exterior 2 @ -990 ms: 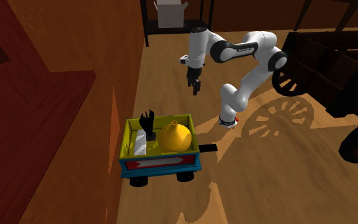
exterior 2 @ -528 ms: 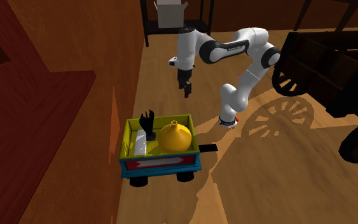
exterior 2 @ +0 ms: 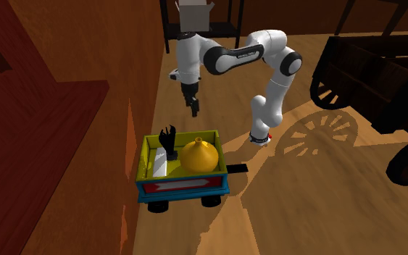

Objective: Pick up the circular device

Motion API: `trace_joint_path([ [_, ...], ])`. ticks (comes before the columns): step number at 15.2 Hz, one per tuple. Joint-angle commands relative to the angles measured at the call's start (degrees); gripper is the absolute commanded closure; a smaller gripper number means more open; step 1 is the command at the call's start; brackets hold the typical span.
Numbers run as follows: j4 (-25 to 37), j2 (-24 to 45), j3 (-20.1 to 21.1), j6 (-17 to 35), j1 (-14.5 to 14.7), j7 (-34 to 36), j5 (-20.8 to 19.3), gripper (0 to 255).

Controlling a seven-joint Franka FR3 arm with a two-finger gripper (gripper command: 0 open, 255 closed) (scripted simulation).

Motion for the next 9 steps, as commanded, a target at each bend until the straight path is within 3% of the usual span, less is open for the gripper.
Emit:
trace_joint_path([
  [1, 5.2, 5.0, 0.5, -0.6, 0.3, 0.1, 0.0, 0],
  [5, 18.0, 15.4, 1.5, -3.6, 1.1, 0.4, -0.5, 0],
  [9, 34.5, 27.5, 2.5, -8.8, 2.5, 0.9, -1.5, 0],
])
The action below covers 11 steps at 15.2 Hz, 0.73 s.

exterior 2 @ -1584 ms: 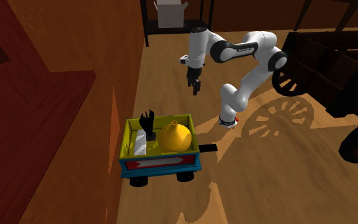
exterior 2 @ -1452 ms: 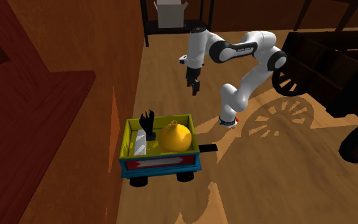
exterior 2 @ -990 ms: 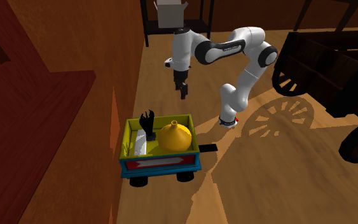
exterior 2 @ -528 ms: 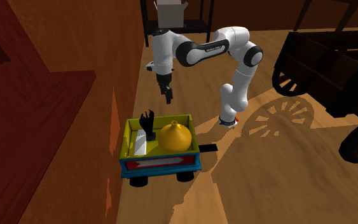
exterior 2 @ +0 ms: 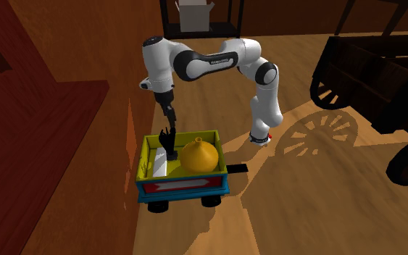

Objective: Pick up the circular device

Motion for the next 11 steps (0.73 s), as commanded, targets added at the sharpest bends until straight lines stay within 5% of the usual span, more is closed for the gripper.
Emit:
trace_joint_path([
  [1, 8.9, 5.9, 0.4, -3.4, 0.8, 0.2, -0.5, 0],
  [10, -1.3, 3.0, 0.3, 4.0, 0.4, -0.2, -0.1, 0],
  [11, -1.1, 3.2, 0.3, 3.9, 0.4, -0.2, -0.2, 255],
])
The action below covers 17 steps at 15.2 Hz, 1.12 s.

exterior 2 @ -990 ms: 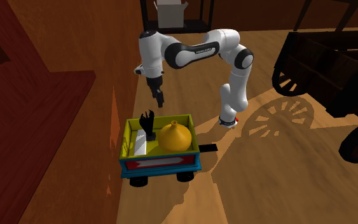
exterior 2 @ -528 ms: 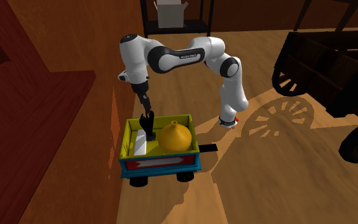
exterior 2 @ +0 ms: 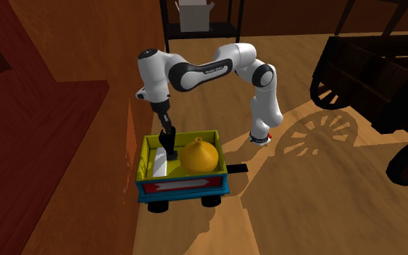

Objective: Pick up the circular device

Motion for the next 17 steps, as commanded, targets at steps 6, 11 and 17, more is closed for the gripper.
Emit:
trace_joint_path([
  [6, -0.1, 0.1, 0.0, 0.2, 0.0, 0.0, 0.0, 255],
  [11, 2.0, 0.4, 0.0, -1.6, 0.1, 0.1, -0.1, 255],
  [17, 10.5, 3.0, 0.1, -7.5, 0.5, 0.4, -0.4, 255],
])
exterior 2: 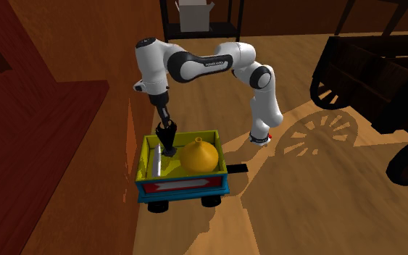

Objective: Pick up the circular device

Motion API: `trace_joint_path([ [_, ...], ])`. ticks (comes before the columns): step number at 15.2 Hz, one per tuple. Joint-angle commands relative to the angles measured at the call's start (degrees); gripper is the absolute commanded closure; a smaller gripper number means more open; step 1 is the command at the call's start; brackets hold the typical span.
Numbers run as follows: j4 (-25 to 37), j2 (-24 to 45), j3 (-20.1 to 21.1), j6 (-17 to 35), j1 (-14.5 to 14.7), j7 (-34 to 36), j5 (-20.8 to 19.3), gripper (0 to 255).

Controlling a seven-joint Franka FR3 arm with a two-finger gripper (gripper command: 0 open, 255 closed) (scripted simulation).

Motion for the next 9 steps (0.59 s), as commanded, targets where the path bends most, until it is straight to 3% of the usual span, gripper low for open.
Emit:
trace_joint_path([
  [1, 3.2, 1.0, 0.0, -2.2, 0.2, 0.1, -0.1, 255],
  [7, 15.7, 5.9, 0.1, -9.8, 1.0, 0.5, -0.8, 255],
  [9, 16.1, 6.0, 0.1, -10.1, 1.0, 0.5, -0.9, 255],
])
